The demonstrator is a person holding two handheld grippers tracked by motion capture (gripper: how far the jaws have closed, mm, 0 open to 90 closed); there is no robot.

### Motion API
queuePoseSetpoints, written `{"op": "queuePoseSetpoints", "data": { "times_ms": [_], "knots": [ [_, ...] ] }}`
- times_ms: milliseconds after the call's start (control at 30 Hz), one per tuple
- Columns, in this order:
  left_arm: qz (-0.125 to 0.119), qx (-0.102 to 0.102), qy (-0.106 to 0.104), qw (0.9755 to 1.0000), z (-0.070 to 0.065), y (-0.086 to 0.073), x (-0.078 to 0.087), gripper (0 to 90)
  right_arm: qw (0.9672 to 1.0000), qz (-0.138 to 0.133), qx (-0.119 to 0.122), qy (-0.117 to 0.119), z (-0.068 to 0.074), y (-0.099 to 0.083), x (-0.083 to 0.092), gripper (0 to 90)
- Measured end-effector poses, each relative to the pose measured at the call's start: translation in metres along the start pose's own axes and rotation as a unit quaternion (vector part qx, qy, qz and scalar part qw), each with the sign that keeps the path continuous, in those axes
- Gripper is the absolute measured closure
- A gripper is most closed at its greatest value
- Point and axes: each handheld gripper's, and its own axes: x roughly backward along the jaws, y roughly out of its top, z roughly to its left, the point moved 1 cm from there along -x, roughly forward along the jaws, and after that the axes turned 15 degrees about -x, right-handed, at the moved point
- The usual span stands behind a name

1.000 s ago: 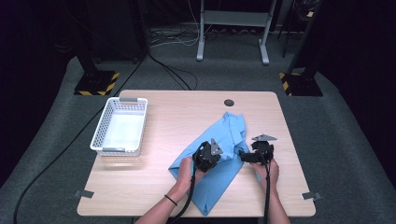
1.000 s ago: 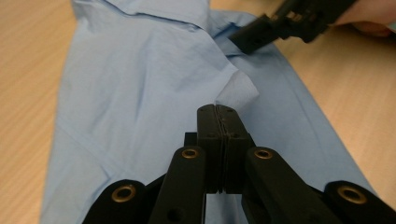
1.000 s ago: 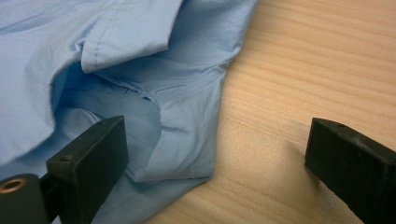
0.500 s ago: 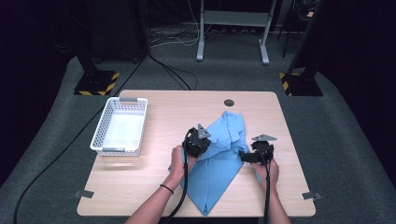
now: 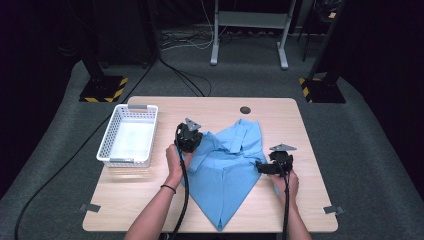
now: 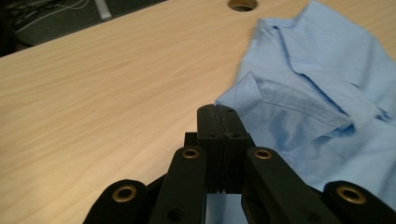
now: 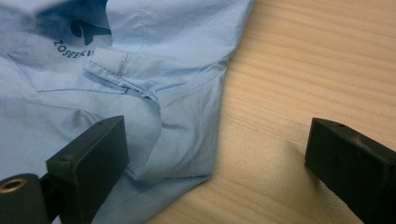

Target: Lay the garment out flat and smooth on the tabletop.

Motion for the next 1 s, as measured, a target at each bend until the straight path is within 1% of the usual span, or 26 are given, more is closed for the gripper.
{"op": "queuePoseSetpoints", "data": {
  "times_ms": [67,167,200,267,333,400,433,467,500,533,567,600,633,733,767,800,833,867,900,933,967,1000],
  "knots": [
    [0.007,0.005,0.011,0.9999,0.007,-0.002,-0.005,88.9,1.0000,0.000,0.000,0.000,0.000,0.000,0.000,5.2],
    [0.019,0.021,0.026,0.9993,0.017,-0.006,-0.014,88.9,1.0000,0.000,0.000,0.000,0.000,0.000,0.000,5.2],
    [0.023,0.030,0.027,0.9989,0.020,-0.008,-0.017,88.9,1.0000,0.000,-0.001,0.000,0.000,0.000,0.000,5.2],
    [0.035,0.032,0.039,0.9981,0.024,-0.013,-0.023,88.9,1.0000,0.000,-0.001,-0.001,0.000,0.000,0.000,5.2],
    [0.048,0.033,0.047,0.9972,0.027,-0.017,-0.030,88.9,1.0000,0.000,-0.001,-0.001,0.000,0.000,0.000,5.1],
    [0.057,0.045,0.050,0.9961,0.031,-0.023,-0.036,88.9,1.0000,0.000,-0.001,-0.001,0.000,0.000,0.000,5.1],
    [0.065,0.043,0.057,0.9953,0.033,-0.025,-0.039,88.9,1.0000,0.000,-0.001,-0.001,0.000,0.000,0.000,5.1],
    [0.072,0.048,0.058,0.9946,0.036,-0.026,-0.043,88.9,1.0000,-0.001,-0.002,-0.001,0.000,0.000,0.000,5.1],
    [0.083,0.059,0.059,0.9931,0.040,-0.029,-0.047,88.9,1.0000,0.000,-0.002,-0.001,0.000,0.000,0.000,5.1],
    [0.087,0.069,0.058,0.9921,0.043,-0.031,-0.050,88.9,1.0000,0.000,-0.002,-0.001,0.000,0.000,0.000,5.1],
    [0.094,0.079,0.060,0.9906,0.044,-0.034,-0.052,88.9,1.0000,0.000,-0.002,-0.001,0.000,0.000,0.000,5.1],
    [0.098,0.083,0.063,0.9896,0.045,-0.036,-0.054,88.8,1.0000,0.000,-0.002,-0.001,0.000,0.000,0.000,5.1],
    [0.100,0.087,0.061,0.9893,0.045,-0.037,-0.055,88.8,1.0000,-0.001,-0.001,-0.002,0.000,0.000,0.000,5.2],
    [0.111,0.075,0.076,0.9881,0.043,-0.037,-0.055,88.0,1.0000,-0.001,-0.002,-0.002,0.000,0.000,0.000,5.2],
    [0.111,0.075,0.076,0.9881,0.043,-0.037,-0.055,84.8,1.0000,-0.001,-0.002,-0.002,0.000,0.000,0.000,5.2],
    [0.116,0.070,0.081,0.9874,0.041,-0.037,-0.055,81.7,1.0000,-0.001,-0.001,-0.002,0.000,0.000,0.000,5.2],
    [0.116,0.070,0.081,0.9874,0.041,-0.037,-0.055,75.5,1.0000,-0.001,-0.001,-0.002,0.000,0.000,0.000,5.2],
    [0.130,0.058,0.090,0.9857,0.039,-0.035,-0.055,65.1,1.0000,-0.001,-0.002,-0.002,0.000,0.000,0.000,5.2],
    [0.130,0.058,0.090,0.9857,0.039,-0.035,-0.055,58.1,1.0000,-0.001,-0.002,-0.003,0.000,0.000,0.000,5.2],
    [0.135,0.066,0.077,0.9857,0.037,-0.032,-0.052,49.3,1.0000,-0.001,-0.002,-0.003,0.000,0.000,0.000,5.2],
    [0.134,0.071,0.073,0.9857,0.033,-0.032,-0.050,40.7,1.0000,-0.001,-0.003,-0.003,0.000,-0.001,0.000,5.2],
    [0.133,0.071,0.067,0.9863,0.028,-0.031,-0.047,32.8,1.0000,-0.001,-0.002,-0.003,0.000,-0.001,0.000,5.2]
  ]
}}
